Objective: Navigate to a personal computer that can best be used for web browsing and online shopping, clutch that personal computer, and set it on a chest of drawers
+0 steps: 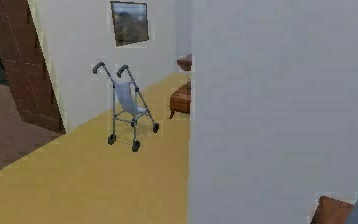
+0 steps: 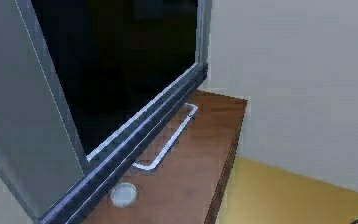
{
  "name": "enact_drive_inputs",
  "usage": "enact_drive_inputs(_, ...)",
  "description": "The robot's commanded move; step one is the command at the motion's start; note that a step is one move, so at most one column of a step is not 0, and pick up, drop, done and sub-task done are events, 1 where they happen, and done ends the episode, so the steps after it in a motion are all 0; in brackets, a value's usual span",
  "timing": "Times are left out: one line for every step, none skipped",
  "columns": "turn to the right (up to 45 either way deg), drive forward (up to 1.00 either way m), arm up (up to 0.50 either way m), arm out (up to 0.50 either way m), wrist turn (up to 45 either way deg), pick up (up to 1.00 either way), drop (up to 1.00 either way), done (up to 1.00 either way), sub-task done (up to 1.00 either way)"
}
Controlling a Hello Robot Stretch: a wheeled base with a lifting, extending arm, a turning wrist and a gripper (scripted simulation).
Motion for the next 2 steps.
enact_drive_inputs(0.0,0.3,0.0,0.0,0.0,0.0,0.0,0.0,0.0)
enact_drive_inputs(-27.0,0.0,0.0,0.0,0.0,0.0,0.0,0.0,0.0)
